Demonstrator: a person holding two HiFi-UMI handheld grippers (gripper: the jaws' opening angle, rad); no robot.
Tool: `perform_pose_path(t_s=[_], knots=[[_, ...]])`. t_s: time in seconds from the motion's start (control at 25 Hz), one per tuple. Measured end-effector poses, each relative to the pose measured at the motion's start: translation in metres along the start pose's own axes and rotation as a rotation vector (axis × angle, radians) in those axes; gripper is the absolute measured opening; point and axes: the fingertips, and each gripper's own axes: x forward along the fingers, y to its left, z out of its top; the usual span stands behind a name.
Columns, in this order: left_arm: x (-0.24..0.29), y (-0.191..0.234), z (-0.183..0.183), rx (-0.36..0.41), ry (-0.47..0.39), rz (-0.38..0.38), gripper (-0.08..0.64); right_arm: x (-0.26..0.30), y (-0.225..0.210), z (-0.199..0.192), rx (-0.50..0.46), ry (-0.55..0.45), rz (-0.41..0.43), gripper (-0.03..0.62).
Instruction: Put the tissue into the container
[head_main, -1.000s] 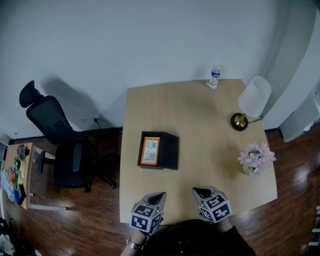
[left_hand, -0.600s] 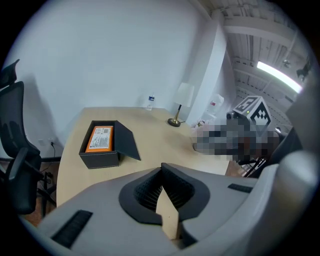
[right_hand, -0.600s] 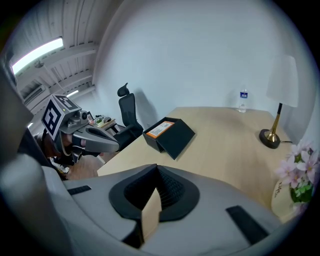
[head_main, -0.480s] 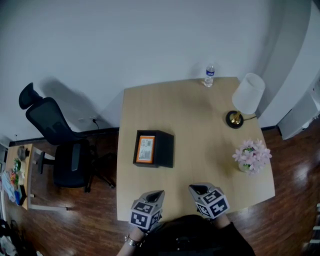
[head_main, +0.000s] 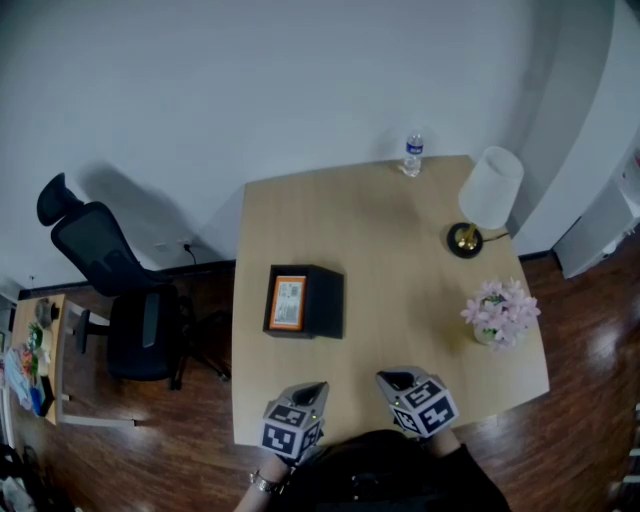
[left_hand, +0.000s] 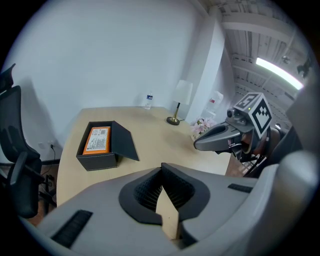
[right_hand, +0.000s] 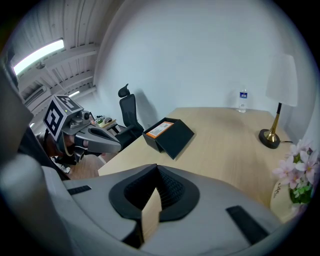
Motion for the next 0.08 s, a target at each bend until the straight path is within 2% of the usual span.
perform_pose_path(t_s=[0.08], knots=[[0.0006, 0.0, -0.0001, 0.003, 0.003, 0.002, 0.0, -0.0003, -0.0004, -0.0008, 0.0, 0.001, 0.002, 0.003]])
